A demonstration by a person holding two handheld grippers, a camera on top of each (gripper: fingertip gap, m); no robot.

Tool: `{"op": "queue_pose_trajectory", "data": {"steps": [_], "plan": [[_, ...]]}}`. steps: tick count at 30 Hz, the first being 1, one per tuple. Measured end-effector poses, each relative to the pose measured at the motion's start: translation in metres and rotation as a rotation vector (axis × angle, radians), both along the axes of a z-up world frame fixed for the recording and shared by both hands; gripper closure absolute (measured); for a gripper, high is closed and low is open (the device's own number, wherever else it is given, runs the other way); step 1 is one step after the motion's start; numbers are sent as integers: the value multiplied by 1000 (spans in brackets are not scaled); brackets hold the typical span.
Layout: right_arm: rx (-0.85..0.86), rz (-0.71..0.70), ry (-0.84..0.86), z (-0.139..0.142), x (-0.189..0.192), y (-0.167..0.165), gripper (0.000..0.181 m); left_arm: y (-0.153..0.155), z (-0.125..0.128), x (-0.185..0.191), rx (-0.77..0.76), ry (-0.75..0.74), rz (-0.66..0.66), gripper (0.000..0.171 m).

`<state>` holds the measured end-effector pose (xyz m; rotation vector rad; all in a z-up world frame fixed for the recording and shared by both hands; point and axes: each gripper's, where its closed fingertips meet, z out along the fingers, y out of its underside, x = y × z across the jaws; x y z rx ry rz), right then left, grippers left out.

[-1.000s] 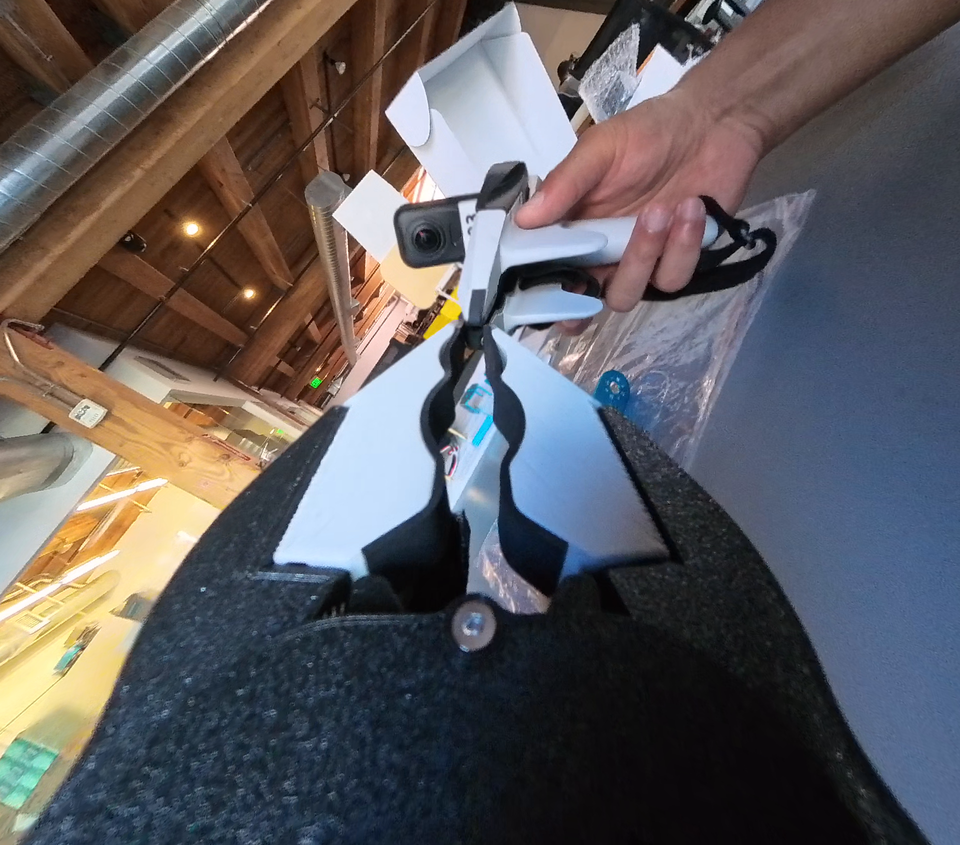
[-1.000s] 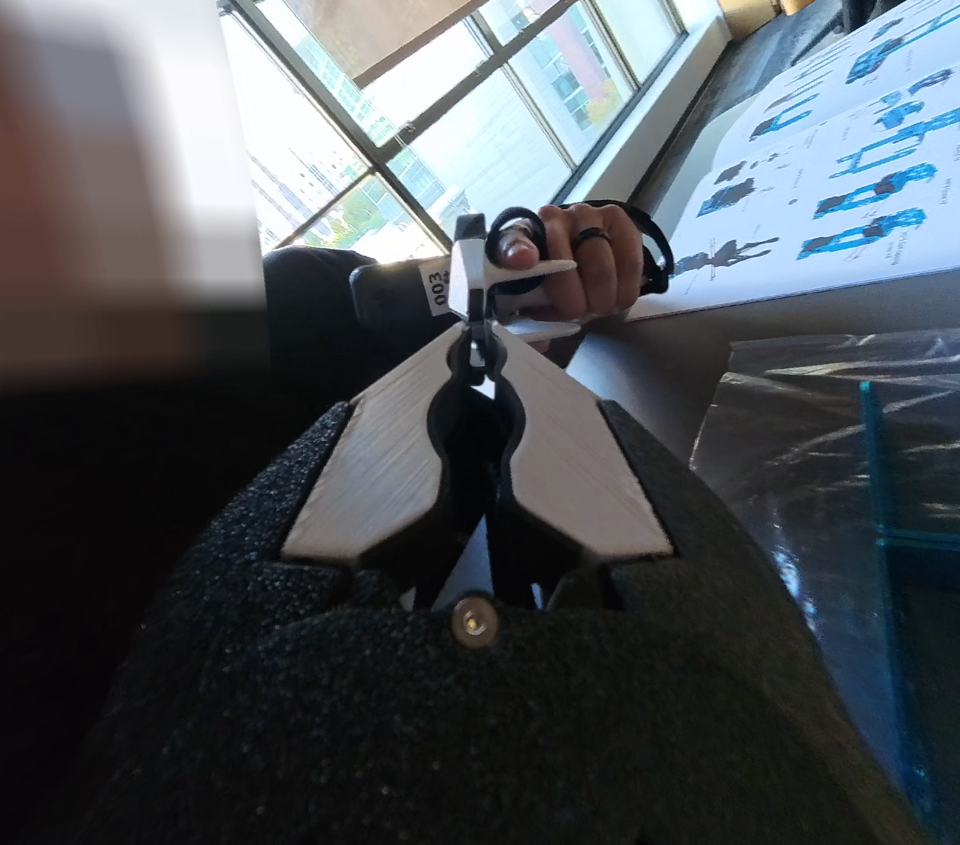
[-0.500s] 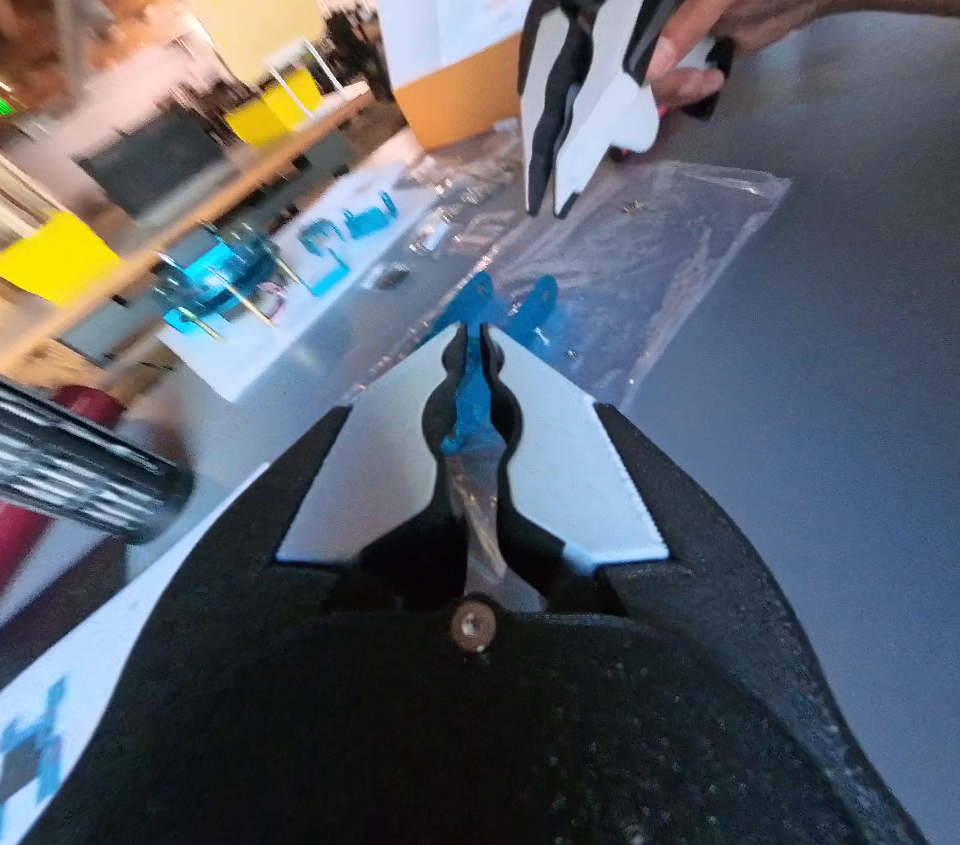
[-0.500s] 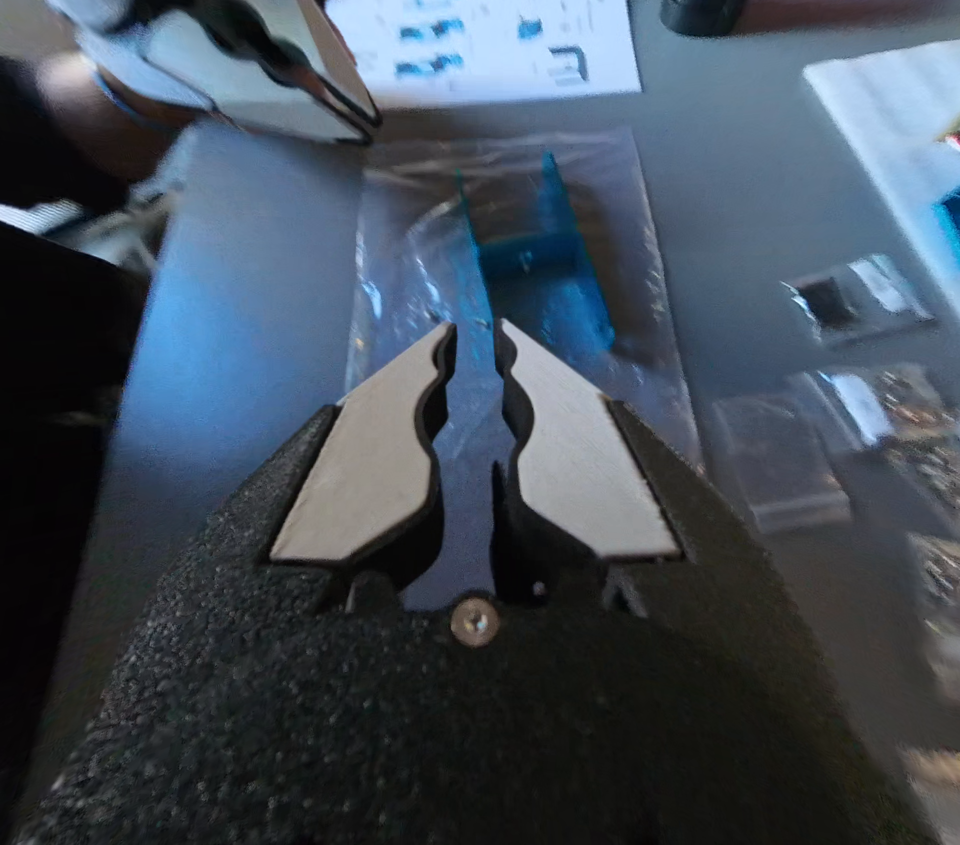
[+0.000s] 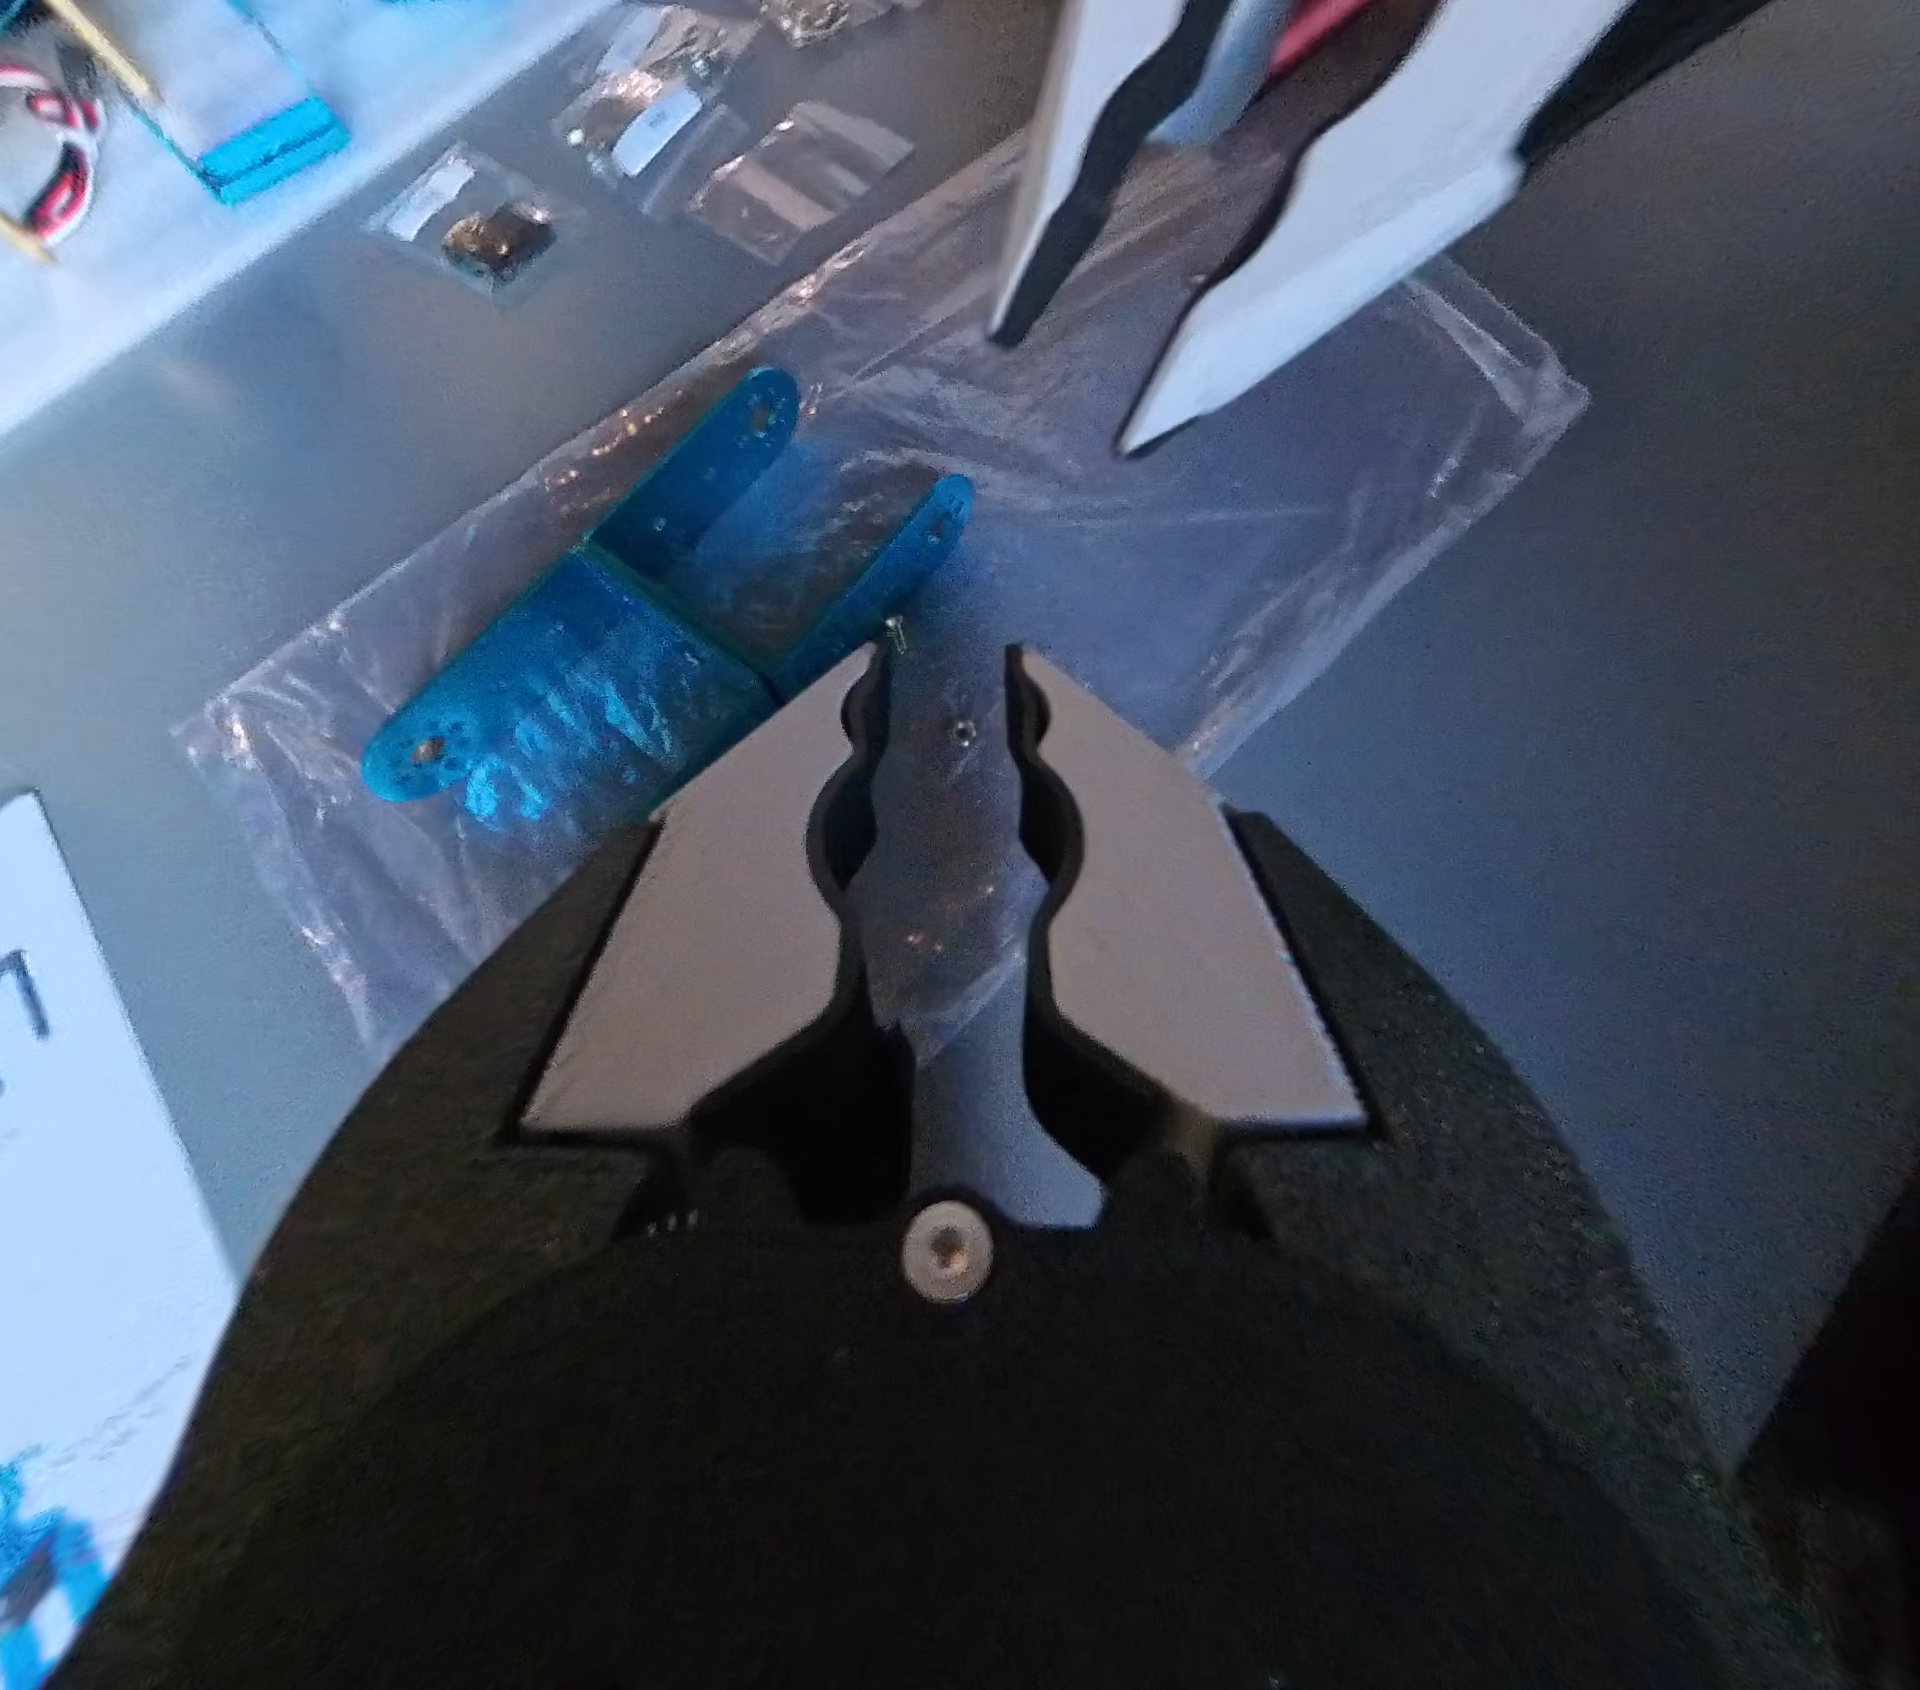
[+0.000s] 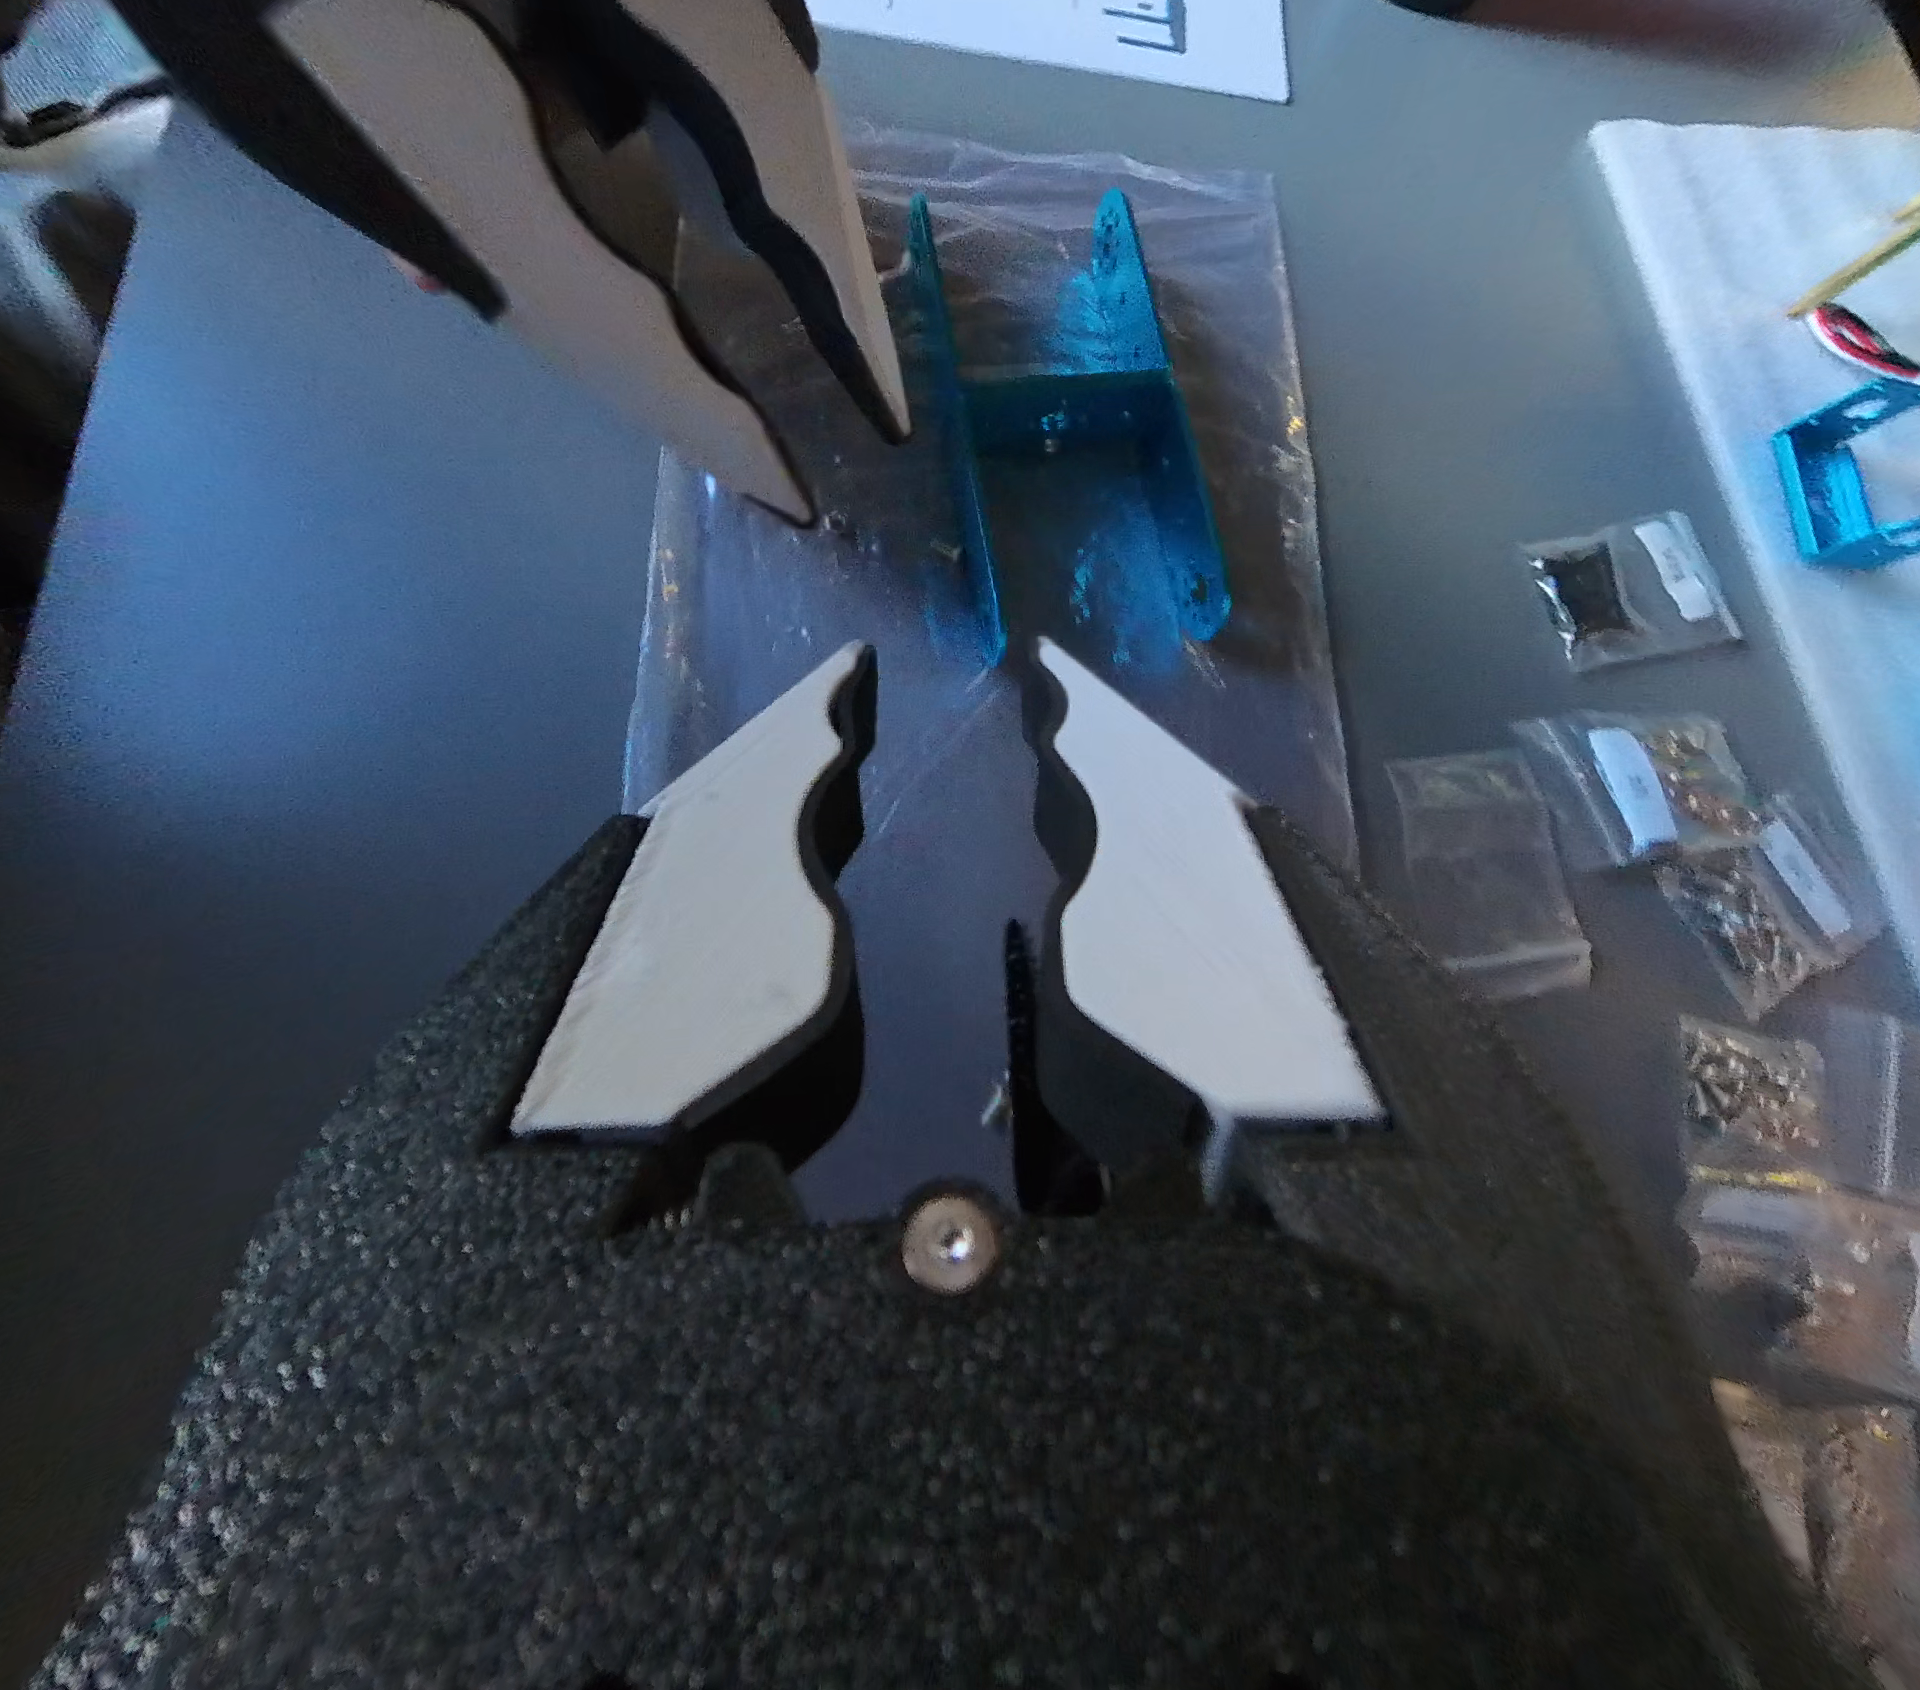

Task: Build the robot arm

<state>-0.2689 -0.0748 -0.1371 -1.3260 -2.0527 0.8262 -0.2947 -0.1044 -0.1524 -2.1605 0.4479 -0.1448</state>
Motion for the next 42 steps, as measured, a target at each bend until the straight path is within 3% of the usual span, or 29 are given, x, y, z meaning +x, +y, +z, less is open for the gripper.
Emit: {"op": "queue_pose_trajectory", "data": {"steps": [9, 14, 19, 25, 27, 33, 38, 42], "plan": [[-174, -2, 241, 30, 59, -7, 164, 17, -24, -12, -132, -28, 204, 160], [-168, 41, 204, 23, 75, -18, 165, 22, -25, -12, -179, -20, 254, 160], [-220, 68, 170, 17, 77, -25, 166, 26, -26, -8, -219, -65, 232, 160], [-263, 55, 156, 18, 77, -20, 167, 27, -26, -6, -225, -10, 151, 164], [-270, 39, 166, 19, 75, -16, 168, 27, -27, -2, -200, 57, 102, 171], [-377, -40, 190, 28, 72, 1, 168, 26, -25, -1, -94, 258, 10, 171], [-579, -139, 95, 19, 56, 14, 157, 25, 1, 4, 132, 311, -67, 171], [-680, -113, 57, 21, 27, 1, 152, 17, 25, 11, 365, 399, -139, 171]]}}
